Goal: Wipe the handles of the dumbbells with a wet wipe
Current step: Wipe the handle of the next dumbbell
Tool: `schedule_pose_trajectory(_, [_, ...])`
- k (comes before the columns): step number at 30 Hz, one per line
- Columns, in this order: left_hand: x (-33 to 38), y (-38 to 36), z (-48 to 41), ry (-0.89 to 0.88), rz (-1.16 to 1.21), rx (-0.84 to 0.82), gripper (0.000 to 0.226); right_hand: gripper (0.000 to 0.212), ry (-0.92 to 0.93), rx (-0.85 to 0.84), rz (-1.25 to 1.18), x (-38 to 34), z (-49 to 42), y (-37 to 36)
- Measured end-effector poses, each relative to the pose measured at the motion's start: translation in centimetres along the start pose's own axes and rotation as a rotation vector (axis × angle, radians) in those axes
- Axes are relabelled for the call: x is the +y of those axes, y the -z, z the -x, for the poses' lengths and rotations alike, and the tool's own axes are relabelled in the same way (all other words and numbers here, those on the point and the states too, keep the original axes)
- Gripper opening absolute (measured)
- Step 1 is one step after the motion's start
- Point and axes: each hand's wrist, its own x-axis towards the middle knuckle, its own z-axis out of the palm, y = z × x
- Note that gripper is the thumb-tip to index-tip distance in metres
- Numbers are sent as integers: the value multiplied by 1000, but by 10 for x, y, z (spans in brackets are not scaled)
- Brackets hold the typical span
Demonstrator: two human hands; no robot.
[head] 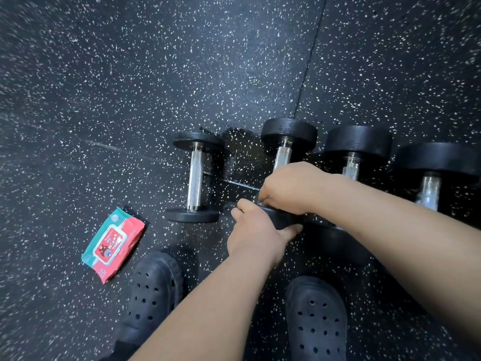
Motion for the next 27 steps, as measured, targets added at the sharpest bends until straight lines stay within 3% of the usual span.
schedule_pose_trajectory(9, [1, -1, 0, -6, -11, 9, 100, 31, -4, 91, -300, 17, 31, -26])
schedule_pose_trajectory(18, [1, -2, 0, 1, -4, 9, 102, 28, -129, 198, -243, 6, 26, -30])
schedule_pose_trajectory(22, [0, -2, 0, 1, -21, 14, 101, 17, -193, 234, -352, 18, 31, -42])
schedule_pose_trajectory(27, [0, -2, 1, 0, -27, 28, 102, 12, -150, 231, -663, 29, 39, -47])
